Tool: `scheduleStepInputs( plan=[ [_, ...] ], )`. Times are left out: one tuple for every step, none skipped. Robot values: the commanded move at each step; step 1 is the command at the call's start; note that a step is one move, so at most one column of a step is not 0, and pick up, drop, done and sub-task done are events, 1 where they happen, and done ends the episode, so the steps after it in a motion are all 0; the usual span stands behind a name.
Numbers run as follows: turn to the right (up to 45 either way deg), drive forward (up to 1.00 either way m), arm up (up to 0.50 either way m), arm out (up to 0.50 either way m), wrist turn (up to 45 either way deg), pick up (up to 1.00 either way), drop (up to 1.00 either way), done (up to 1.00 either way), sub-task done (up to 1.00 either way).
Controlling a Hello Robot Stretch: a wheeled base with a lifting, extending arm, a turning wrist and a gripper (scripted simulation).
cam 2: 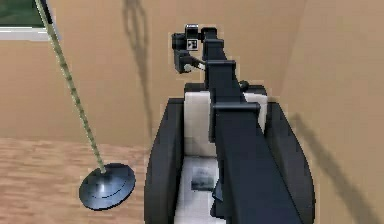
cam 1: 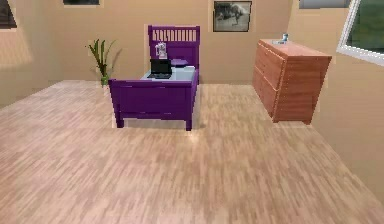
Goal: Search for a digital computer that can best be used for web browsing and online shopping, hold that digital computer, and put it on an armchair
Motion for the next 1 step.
scheduleStepInputs(
  plan=[
    [0.0,0.00,0.00,-0.10,0.0,0.00,0.00,0.00,0.00]
  ],
)
